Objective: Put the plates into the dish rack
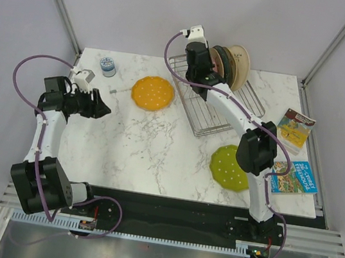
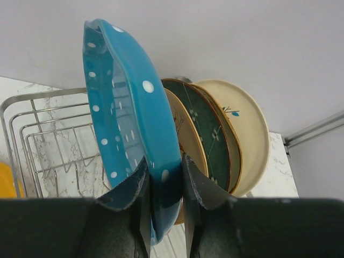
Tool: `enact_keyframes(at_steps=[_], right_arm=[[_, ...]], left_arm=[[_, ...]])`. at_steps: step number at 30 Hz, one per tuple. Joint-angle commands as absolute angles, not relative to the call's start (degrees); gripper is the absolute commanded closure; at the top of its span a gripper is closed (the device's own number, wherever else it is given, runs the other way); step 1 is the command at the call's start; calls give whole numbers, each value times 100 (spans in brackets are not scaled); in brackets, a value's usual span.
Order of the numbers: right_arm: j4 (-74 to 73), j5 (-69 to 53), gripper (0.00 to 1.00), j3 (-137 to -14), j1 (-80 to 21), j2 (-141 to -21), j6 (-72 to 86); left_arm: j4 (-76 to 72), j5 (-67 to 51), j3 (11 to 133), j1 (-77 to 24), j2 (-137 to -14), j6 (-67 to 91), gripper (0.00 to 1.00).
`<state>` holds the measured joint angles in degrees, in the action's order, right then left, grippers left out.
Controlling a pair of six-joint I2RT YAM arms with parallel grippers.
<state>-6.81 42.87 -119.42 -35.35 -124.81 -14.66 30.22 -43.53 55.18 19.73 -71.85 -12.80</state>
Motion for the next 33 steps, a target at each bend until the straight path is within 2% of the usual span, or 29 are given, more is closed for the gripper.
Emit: enact_keyframes(at_steps=[1,33], right_arm=[[202,4570,100,-12261,-3533,-12164,-1442],[-475,4333,100,-11356,-3401,-12568,-1371]], left_arm=[[2742,-4324,5555,1890,-7268,-1011,41],[2619,-4219,5555,1714,-7515,-782,41]])
